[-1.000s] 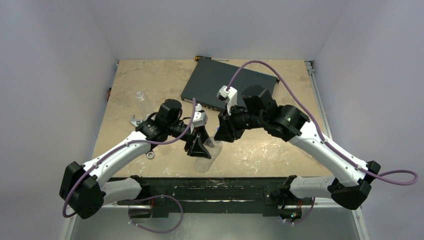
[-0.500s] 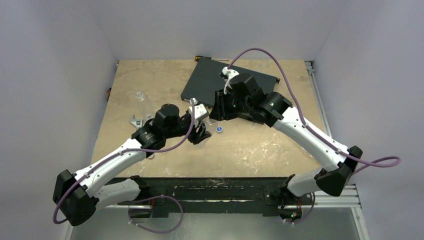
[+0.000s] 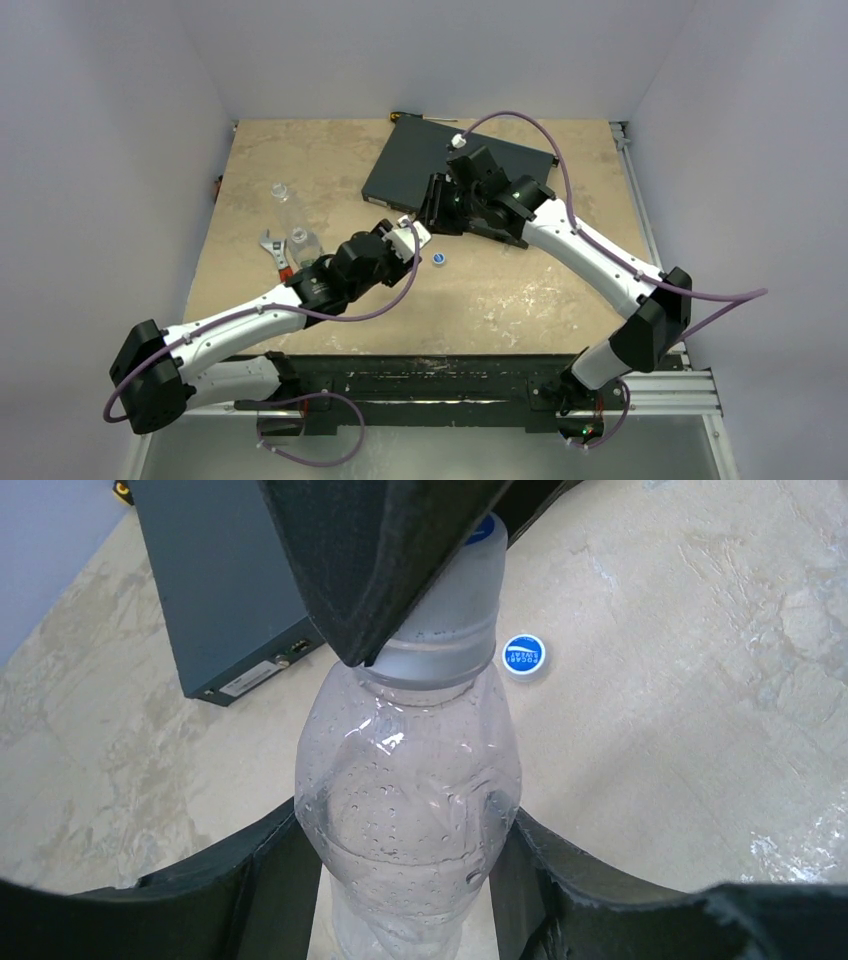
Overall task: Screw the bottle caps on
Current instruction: Screw the bottle cap onto the plastic bottle.
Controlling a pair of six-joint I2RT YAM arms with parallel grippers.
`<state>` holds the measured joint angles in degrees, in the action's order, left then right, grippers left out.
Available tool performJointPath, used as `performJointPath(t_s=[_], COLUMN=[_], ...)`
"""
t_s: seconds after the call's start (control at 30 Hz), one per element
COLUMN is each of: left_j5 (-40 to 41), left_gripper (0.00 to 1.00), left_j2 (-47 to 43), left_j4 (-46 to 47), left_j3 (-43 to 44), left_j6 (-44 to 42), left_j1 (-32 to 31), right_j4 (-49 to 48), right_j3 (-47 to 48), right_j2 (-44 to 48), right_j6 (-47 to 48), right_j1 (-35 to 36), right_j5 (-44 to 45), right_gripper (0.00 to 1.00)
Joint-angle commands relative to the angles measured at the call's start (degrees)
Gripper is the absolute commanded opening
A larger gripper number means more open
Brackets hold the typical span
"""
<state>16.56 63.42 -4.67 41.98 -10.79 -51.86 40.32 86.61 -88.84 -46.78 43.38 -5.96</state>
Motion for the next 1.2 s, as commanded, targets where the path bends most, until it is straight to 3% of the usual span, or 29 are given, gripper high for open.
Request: performJointPath(t_s=[0.0,0.13,0.27,0.43,0.63,0.7,0.87,1.17], left_j5=[-5.6,-12.8,-27.2,-48.2,-66.9,-71.2,-77.1,-78.6], left_gripper=[0.0,0.0,0.0,0.0,0.0,0.0,0.0,0.0], left_j2=[-3.7,-4.6,-4.5,-3.8,-0.5,0.4,1.7,1.7], left_j4=[16.1,8.8,2.3,-1.6,-6.0,-6.3,-7.2,-9.3], left_j3=[3.7,3.5,4.1,4.8,6.2,5.8,5.0,4.8], left_j6=[-1.3,1.1,3.3,6.3,6.4,6.8,7.0,5.7], left_j1=[-2.3,0.0,5.5,12.6,15.6,15.8,15.9,15.9], right_j4=[-1.4,-0.1,1.1,0.4,1.1,2.2,2.4,1.4], right_j3=[0.7,4.0,5.6,2.3,-4.6,-6.2,-8.4,-9.1], right_j2=[2.0,6.3,10.9,17.8,23.3,23.7,23.3,22.0], right_j6=[-2.1,0.7,4.3,15.3,30.6,33.2,37.4,38.9], right_j1=[-0.4,-3.4,-4.9,-5.4,-4.9,-3.1,6.1,6.5], right_j5=[-1.5,0.1,2.4,4.0,-9.8,-10.8,-9.5,-14.3], right_gripper=[0.49,0.81,0.98,0.98,0.91,0.87,0.79,0.57])
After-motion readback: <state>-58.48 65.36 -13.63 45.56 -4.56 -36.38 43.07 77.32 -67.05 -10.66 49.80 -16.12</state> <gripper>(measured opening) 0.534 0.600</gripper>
